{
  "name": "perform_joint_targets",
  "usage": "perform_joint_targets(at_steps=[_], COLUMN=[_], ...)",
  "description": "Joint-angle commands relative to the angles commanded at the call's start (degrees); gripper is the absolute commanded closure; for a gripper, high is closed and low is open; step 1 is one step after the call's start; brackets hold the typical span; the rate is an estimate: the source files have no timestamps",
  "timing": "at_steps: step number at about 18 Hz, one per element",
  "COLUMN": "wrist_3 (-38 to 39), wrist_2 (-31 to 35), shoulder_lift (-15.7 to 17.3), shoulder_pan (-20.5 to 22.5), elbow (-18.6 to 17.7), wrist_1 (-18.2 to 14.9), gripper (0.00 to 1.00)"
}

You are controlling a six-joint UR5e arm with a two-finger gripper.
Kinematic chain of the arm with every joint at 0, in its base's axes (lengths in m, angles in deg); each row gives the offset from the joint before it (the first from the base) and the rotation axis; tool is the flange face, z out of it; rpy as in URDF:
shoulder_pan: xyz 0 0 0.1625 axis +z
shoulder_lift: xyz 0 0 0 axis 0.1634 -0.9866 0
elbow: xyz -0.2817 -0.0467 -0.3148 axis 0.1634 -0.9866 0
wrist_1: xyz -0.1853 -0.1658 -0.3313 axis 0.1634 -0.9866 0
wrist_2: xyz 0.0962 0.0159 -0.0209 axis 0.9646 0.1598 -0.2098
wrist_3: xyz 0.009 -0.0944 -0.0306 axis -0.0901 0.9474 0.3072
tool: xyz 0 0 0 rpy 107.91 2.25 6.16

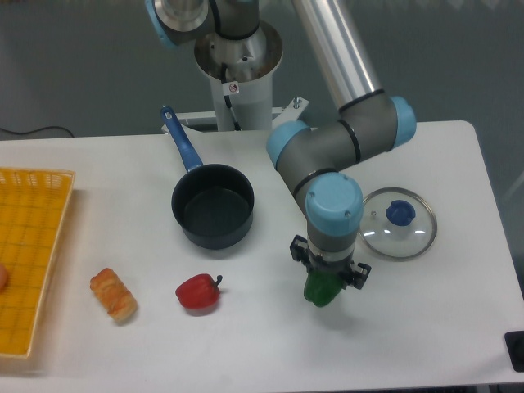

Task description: Pick up the green chilies

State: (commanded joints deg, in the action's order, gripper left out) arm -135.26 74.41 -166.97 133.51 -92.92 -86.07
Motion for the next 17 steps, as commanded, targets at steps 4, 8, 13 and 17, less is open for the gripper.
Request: perform_joint_targets(at_steps=[4,8,13,17], wrist_3=[-0.09,-0.09,-0.09,-0.09], wrist_2=[-0.88,-0.97,-1.06,-1.06], shoulder_lift=[1.32,1.76,2.20,2.82], shoulder_pan=[-1.32,-1.94,-1.94,-1.85], elbow=[-0.70,-1.93,-2.20,-2.55], wrist_1=[0.00,0.00,0.00,0.00], gripper=[0.47,0.47,0.47,0.47])
